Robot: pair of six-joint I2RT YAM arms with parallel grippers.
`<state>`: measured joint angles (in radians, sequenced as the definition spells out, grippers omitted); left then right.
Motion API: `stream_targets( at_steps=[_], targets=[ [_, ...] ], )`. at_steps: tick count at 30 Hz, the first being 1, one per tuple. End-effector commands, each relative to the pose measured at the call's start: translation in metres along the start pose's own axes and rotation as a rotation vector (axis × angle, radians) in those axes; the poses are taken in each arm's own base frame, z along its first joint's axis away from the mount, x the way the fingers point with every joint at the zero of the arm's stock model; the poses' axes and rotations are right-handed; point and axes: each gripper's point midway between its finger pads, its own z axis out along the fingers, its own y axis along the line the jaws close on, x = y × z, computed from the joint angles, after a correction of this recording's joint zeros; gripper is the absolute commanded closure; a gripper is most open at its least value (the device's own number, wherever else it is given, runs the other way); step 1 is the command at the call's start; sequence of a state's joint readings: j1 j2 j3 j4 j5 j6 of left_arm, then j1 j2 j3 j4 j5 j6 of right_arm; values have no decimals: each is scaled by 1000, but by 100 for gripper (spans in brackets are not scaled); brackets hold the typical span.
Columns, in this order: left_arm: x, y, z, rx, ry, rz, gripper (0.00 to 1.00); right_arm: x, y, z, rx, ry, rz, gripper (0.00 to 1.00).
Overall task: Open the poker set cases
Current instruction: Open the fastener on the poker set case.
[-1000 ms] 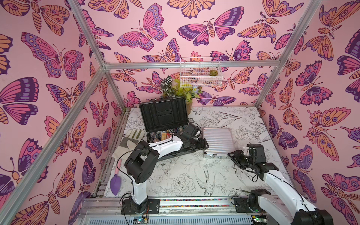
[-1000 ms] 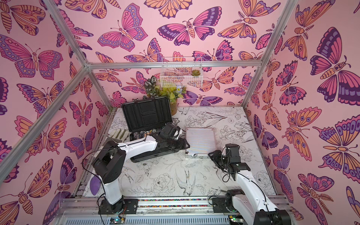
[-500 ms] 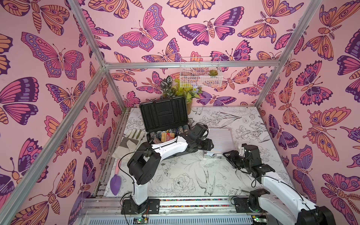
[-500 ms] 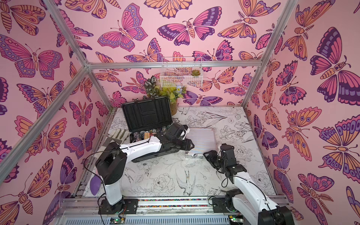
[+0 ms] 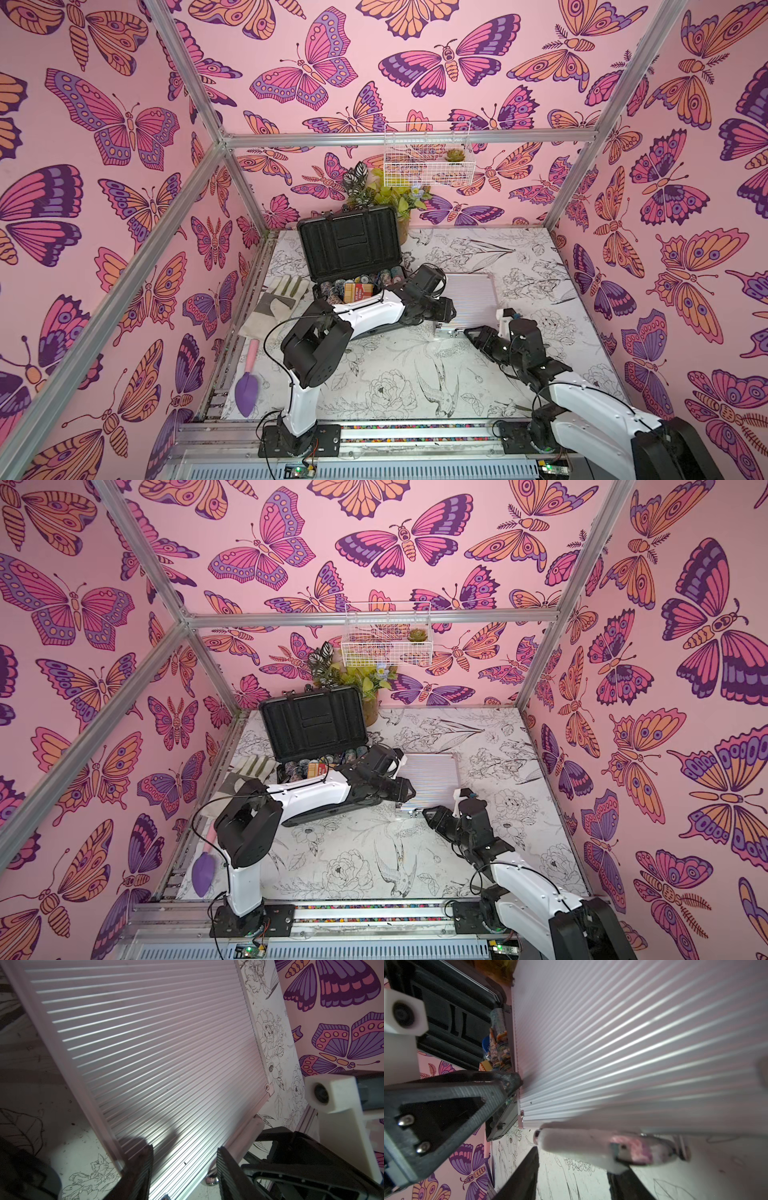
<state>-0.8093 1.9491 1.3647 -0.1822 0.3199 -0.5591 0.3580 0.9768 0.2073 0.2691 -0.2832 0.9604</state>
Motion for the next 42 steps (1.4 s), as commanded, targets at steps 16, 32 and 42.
stream_targets(
  at_steps=[16,32,42],
  targets=[
    [38,39,20,-92,140,-81,47,-8,13,-7,-66,-79,-111,46],
    [40,39,20,-89,148,-87,46,-2,26,-1,-105,-27,-65,47],
    [38,38,20,-85,146,-86,46,-4,31,-4,-100,-52,-72,48]
  ],
)
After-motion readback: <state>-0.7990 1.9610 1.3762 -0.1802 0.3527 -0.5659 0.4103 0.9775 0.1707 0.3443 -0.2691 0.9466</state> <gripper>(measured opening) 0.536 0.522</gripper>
